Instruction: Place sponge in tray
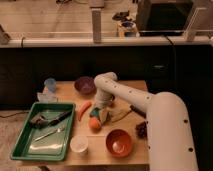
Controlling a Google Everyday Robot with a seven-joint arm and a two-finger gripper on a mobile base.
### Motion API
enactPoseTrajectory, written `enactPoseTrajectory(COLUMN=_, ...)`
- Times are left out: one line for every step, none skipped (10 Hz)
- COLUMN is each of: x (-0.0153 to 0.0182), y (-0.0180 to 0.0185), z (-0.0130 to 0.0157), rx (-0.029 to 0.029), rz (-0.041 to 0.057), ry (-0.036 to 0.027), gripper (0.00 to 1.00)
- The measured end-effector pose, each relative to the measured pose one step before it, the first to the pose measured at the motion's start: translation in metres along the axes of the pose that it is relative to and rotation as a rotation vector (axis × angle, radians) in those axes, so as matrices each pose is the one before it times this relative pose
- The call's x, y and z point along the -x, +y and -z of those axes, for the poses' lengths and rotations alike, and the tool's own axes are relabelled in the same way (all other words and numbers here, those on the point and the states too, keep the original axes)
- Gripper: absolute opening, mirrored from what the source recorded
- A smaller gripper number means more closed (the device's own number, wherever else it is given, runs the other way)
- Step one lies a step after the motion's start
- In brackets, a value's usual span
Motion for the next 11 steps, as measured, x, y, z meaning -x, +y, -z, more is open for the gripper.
enactPoseTrajectory(x=-0.00002, y=0.00008, z=0.00000, rx=0.00021, rz=0.00001, ry=0.00004, gripper=0.80)
enactPoseTrajectory(x=-0.00004, y=0.00003, z=-0.00007, rx=0.00014, rz=-0.00002, ry=0.00009, gripper=0.80)
enactPoseTrajectory(x=-0.00001, y=0.00023, z=-0.00003, rx=0.00073, rz=-0.00016, ry=-0.00017, gripper=0.80)
enactPoseTrajectory(x=-0.00055, y=0.00042, z=0.00006, rx=0.00046, rz=-0.00094, ry=-0.00011, gripper=0.80)
enactPoseTrajectory(x=-0.00082, y=0.00042, z=-0.00044, rx=0.00075, rz=-0.00083, ry=0.00081, gripper=0.80)
enactPoseTrajectory(x=-0.00017, y=-0.00005, z=-0.00007, rx=-0.00012, rz=0.00022, ry=0.00091, gripper=0.80)
enactPoseTrajectory(x=0.00050, y=0.00002, z=0.00179, rx=-0.00179, rz=0.00303, ry=0.01021, gripper=0.80)
enactPoseTrajectory(x=0.00229, y=0.00109, z=0.00645, rx=-0.00602, rz=0.00685, ry=0.02022, gripper=0.80)
enactPoseTrajectory(x=0.00361, y=0.00019, z=0.01188, rx=-0.01355, rz=0.00833, ry=0.03093, gripper=0.79)
enactPoseTrajectory(x=0.00647, y=0.00013, z=0.02046, rx=-0.01751, rz=0.01344, ry=0.03855, gripper=0.70)
enactPoseTrajectory(x=0.00485, y=0.00056, z=0.01614, rx=-0.00741, rz=0.01207, ry=0.02341, gripper=0.62)
